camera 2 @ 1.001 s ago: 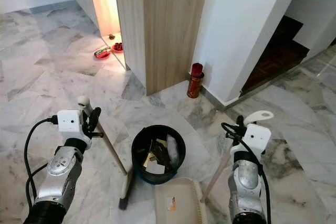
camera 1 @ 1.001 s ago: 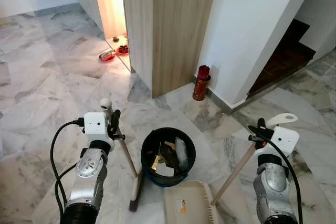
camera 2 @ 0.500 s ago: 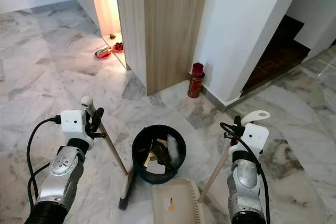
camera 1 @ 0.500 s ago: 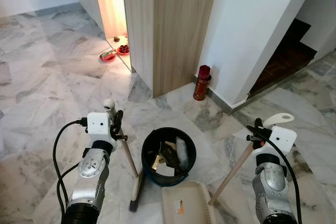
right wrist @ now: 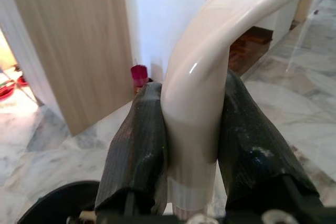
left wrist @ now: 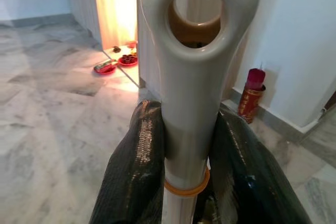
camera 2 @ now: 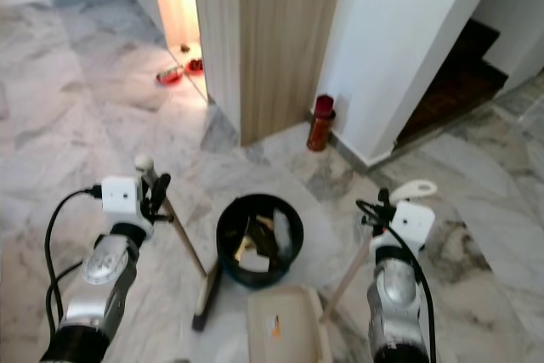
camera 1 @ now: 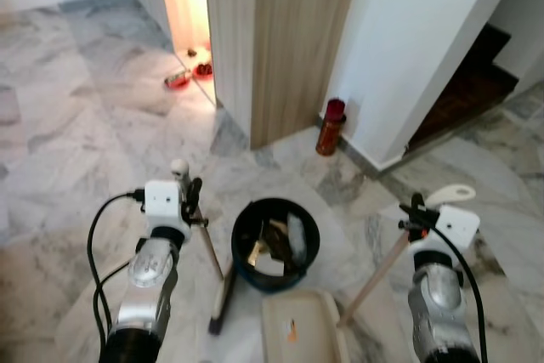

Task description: Sweep floor

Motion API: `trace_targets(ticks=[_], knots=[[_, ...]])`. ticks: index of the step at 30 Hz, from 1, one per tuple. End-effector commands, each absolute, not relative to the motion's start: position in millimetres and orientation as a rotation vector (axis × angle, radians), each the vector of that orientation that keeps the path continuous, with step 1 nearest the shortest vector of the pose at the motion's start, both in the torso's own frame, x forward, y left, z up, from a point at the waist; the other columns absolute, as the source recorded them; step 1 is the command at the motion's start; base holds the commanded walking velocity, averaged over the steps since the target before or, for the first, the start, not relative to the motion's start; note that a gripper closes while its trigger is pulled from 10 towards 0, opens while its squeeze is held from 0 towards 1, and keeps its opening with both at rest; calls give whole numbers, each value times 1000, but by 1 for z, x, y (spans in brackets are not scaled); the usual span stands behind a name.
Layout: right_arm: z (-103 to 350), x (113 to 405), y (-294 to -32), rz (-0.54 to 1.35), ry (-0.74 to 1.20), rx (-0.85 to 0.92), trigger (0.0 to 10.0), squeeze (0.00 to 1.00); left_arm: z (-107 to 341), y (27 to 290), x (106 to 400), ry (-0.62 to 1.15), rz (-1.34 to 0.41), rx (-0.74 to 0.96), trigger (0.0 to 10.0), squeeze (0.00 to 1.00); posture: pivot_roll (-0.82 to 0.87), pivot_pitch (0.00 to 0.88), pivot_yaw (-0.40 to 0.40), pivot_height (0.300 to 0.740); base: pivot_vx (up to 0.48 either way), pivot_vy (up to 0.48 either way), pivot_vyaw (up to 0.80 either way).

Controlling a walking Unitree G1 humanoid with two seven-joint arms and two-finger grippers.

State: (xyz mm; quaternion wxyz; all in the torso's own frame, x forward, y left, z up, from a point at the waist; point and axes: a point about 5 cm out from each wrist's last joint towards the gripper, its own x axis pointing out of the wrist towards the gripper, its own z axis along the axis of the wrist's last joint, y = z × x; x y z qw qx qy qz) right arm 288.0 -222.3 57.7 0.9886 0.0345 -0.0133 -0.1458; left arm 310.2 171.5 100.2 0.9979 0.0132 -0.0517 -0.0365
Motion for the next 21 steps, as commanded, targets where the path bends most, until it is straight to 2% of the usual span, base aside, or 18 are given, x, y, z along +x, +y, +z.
trace_targets(ticks=[1, 10, 21], knots=[[56, 285, -225, -325, -38, 99, 10000, 0, 113, 172, 313, -156, -90, 52, 10000, 0, 202, 52, -36, 740, -240, 0, 0], [52, 283, -218, -321, -34, 105, 10000, 0, 115, 173, 317, -157, -106, 70, 10000, 0, 198, 26, -15, 740, -107, 0, 0], [54, 284, -222, -329, -42, 101, 10000, 0, 114, 171, 316, -157, -104, 65, 10000, 0, 201, 38, -33, 740, -218, 0, 0]])
